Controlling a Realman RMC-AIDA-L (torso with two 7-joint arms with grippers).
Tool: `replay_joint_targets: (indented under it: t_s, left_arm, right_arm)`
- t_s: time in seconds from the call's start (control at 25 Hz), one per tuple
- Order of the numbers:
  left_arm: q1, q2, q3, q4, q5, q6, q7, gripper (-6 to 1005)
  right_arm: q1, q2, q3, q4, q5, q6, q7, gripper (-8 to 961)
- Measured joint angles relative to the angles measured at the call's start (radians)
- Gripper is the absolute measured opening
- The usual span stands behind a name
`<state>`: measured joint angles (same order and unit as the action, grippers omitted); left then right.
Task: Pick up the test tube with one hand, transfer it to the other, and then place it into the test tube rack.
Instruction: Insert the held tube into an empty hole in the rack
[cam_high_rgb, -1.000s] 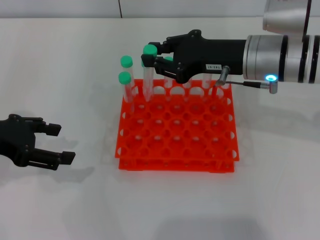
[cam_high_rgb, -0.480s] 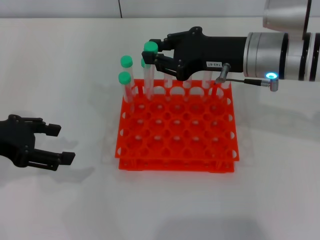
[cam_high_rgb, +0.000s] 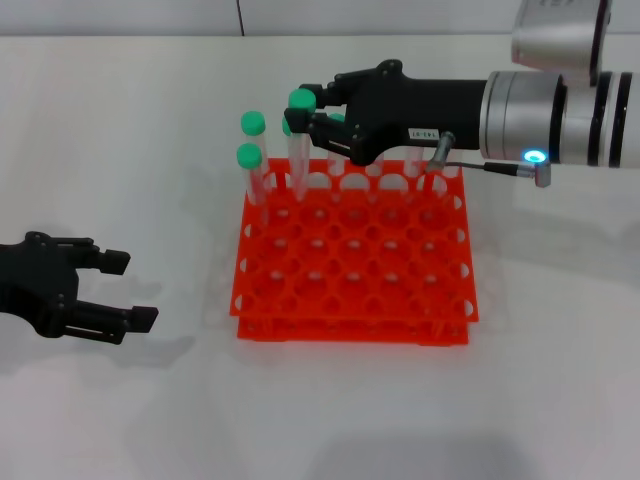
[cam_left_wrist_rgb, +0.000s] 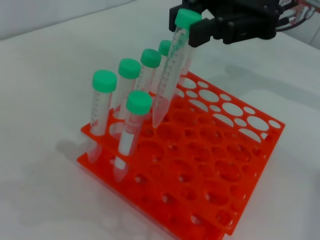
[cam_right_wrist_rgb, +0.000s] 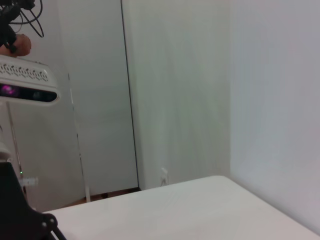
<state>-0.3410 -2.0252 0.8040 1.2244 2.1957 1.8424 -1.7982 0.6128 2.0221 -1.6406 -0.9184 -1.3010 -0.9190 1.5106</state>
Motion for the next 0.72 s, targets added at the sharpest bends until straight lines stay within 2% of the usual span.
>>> replay_joint_targets:
  t_s: [0.72]
  left_arm:
    - [0.002, -0.001, 0.0, -0.017, 0.002, -0.002, 0.011, 894]
  right_arm:
    - [0.026, 0.004, -0.027, 0.019, 0.008, 0.022, -0.001, 265]
